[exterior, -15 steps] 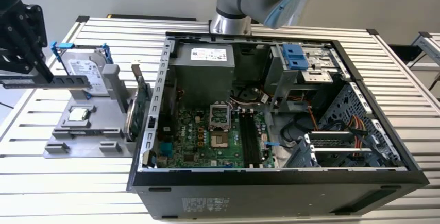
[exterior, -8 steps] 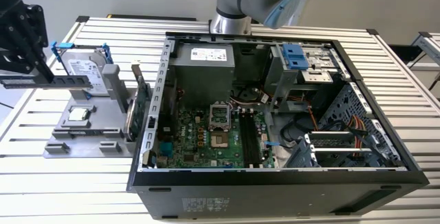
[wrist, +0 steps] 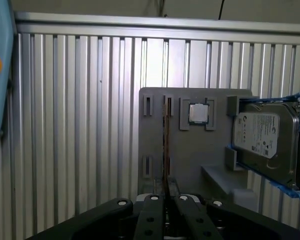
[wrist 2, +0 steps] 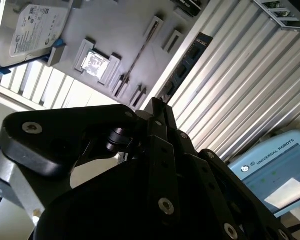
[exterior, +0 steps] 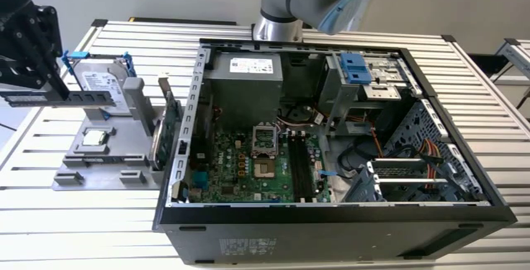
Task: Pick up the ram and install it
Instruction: 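Pick up the ram and move it above insertion slot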
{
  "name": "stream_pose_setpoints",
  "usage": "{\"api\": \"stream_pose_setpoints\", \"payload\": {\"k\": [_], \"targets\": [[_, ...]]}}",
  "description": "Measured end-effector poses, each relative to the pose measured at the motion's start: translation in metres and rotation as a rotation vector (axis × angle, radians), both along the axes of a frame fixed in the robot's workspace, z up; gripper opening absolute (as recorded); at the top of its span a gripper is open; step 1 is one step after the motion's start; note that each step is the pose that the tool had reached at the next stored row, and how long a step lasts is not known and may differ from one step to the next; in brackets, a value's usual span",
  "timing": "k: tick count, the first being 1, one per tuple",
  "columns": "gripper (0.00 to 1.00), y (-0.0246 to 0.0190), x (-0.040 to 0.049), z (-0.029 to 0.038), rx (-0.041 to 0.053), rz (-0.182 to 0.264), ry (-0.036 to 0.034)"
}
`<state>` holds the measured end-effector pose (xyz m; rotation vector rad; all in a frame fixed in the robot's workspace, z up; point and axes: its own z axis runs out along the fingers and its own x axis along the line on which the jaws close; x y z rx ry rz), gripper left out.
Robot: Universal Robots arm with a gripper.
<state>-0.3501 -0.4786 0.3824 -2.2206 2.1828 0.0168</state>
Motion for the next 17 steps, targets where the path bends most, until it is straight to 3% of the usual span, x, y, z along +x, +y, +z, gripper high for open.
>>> {"api": "stream_pose_setpoints", "payload": {"k": [17], "targets": [[0.00, 0.0000, 0.0140, 0.0001, -0.0001, 0.000, 0.0001]]}}
